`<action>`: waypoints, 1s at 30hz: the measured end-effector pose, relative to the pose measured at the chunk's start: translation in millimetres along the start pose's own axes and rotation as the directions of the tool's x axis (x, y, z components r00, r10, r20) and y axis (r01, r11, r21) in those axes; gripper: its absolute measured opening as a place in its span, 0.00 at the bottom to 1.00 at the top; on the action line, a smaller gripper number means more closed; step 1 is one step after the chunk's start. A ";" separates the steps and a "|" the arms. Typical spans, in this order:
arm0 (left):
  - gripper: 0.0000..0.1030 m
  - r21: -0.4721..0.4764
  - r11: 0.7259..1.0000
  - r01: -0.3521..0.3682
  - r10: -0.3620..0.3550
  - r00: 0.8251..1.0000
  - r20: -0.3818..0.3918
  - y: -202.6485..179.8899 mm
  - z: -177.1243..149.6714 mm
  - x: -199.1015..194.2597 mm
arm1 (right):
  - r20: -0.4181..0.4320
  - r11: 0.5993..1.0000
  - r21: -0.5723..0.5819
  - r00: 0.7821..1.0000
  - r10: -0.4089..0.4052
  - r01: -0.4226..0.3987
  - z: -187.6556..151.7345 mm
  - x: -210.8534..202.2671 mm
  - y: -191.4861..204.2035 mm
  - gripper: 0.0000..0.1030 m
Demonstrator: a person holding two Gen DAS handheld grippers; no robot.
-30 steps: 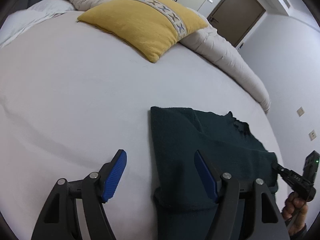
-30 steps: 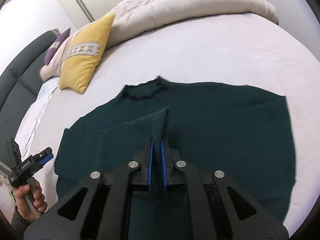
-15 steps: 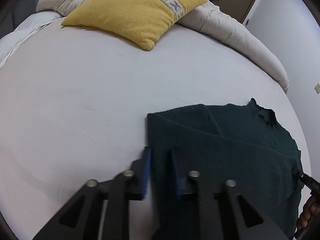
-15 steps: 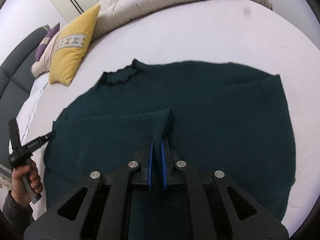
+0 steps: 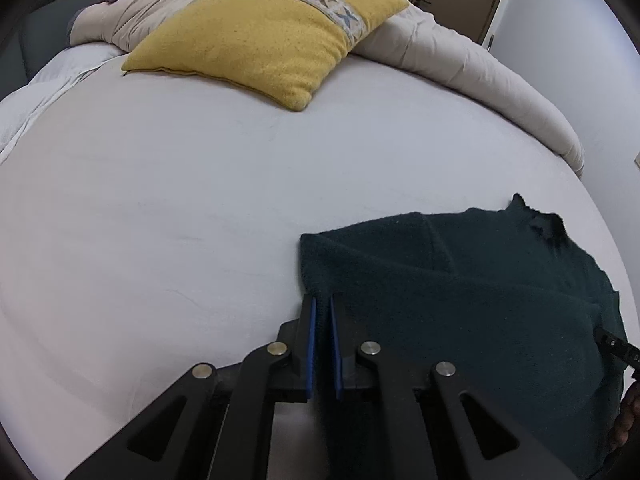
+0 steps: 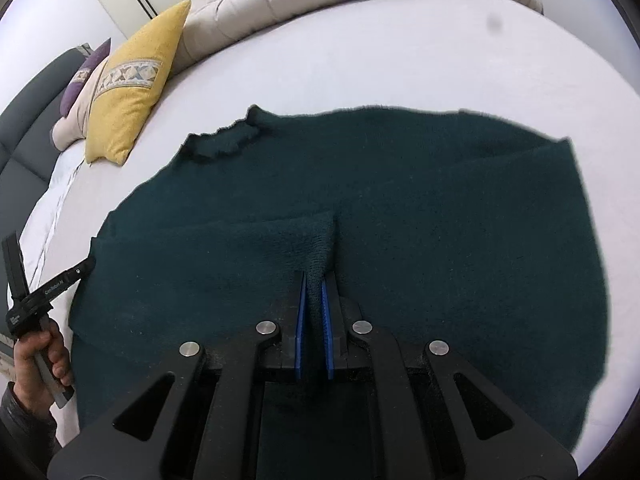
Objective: Fold small clothes
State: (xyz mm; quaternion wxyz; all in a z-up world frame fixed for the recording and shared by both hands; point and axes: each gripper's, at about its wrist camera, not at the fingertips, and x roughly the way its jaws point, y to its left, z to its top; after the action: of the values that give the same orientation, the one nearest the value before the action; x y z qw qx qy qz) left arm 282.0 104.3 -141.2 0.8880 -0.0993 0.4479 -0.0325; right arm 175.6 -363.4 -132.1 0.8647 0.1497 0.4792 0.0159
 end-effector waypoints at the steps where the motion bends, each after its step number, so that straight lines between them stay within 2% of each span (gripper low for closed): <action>1: 0.09 -0.006 1.000 0.017 -0.017 1.000 0.001 1.5 1.1 -2.1 | 0.005 1.000 0.005 1.000 0.004 -0.004 0.5 -2.1 0.4 0.07; 5: 0.15 -0.053 0.997 0.053 -0.052 0.998 0.027 12.5 -1.0 -26.5 | -0.004 1.000 0.009 1.000 0.012 -0.012 0.7 -11.0 3.0 0.14; 6: 0.23 -0.042 0.997 0.065 -0.064 0.998 0.030 12.2 -4.9 -35.4 | -0.003 1.000 0.015 1.000 0.024 -0.024 -0.1 -14.9 2.8 0.15; 7: 0.33 -0.027 0.997 0.067 -0.066 0.997 0.027 10.8 -9.1 -41.9 | 0.000 0.999 0.018 0.999 0.038 -0.038 -1.6 -19.1 2.5 0.23; 8: 0.40 -0.017 0.998 0.062 -0.062 0.998 0.020 9.7 -15.2 -48.3 | 0.005 0.998 0.019 0.999 0.054 -0.054 -4.0 -23.3 3.3 0.30; 9: 0.48 -0.016 0.998 0.066 -0.066 0.998 0.012 8.8 -20.1 -51.6 | 0.011 0.998 0.014 0.998 0.060 -0.060 -7.0 -26.7 4.3 0.32; 11: 0.48 0.005 0.998 0.065 -0.065 0.998 -0.013 4.9 -31.7 -52.9 | 0.004 0.998 0.000 0.998 0.060 -0.060 -12.6 -28.3 4.6 0.33; 12: 0.48 0.019 0.998 0.054 -0.054 0.998 -0.031 2.3 -36.8 -49.8 | -0.010 0.999 -0.004 0.998 0.054 -0.054 -15.1 -26.1 5.2 0.33; 13: 0.38 0.028 0.998 0.050 -0.049 0.998 -0.047 0.7 -42.0 -45.0 | -0.015 0.999 -0.008 0.999 0.047 -0.047 -16.9 -24.5 5.6 0.33; 14: 0.33 0.032 0.998 0.054 -0.052 0.997 -0.056 0.1 -45.0 -41.6 | -0.016 0.999 -0.014 0.999 0.039 -0.039 -18.0 -23.8 6.3 0.31; 15: 0.29 0.039 0.998 0.052 -0.050 0.997 -0.055 -1.7 -46.8 -39.5 | -0.016 0.999 -0.020 0.999 0.028 -0.029 -18.5 -24.0 7.6 0.27; 16: 0.19 0.047 0.998 0.050 -0.047 0.998 -0.053 -4.3 -48.1 -39.6 | -0.021 0.999 -0.027 1.000 0.018 -0.019 -18.8 -23.0 8.2 0.20; 18: 0.10 0.072 0.997 0.041 -0.038 0.998 -0.053 -9.8 -47.1 -39.3 | -0.025 0.999 -0.041 1.000 -0.009 0.008 -18.5 -23.4 9.1 0.11; 20: 0.08 0.088 0.996 0.031 -0.027 0.998 -0.048 -11.4 -47.5 -41.0 | -0.025 0.999 -0.035 1.000 -0.015 0.014 -18.1 -26.0 6.9 0.06; 24: 0.08 0.089 0.996 0.028 -0.025 0.999 -0.042 -6.1 -50.3 -40.9 | -0.007 0.998 -0.050 0.999 -0.031 0.031 -19.7 -33.1 12.5 0.06; 26: 0.08 0.091 0.996 0.024 -0.021 0.999 -0.035 -5.7 -52.5 -38.5 | -0.026 0.999 -0.041 0.999 -0.036 0.035 -23.0 -23.4 7.9 0.06; 30: 0.08 0.100 0.995 0.005 -0.002 1.000 -0.029 -8.7 -53.7 -36.1 | -0.009 0.999 -0.024 1.000 -0.025 0.024 -27.9 -22.4 2.9 0.06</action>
State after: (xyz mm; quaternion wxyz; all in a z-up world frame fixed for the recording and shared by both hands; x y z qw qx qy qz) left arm 217.7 93.1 -142.1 0.8853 -0.0551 0.4581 -0.0578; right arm 140.6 -357.7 -126.6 0.8644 0.1335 0.4846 0.0117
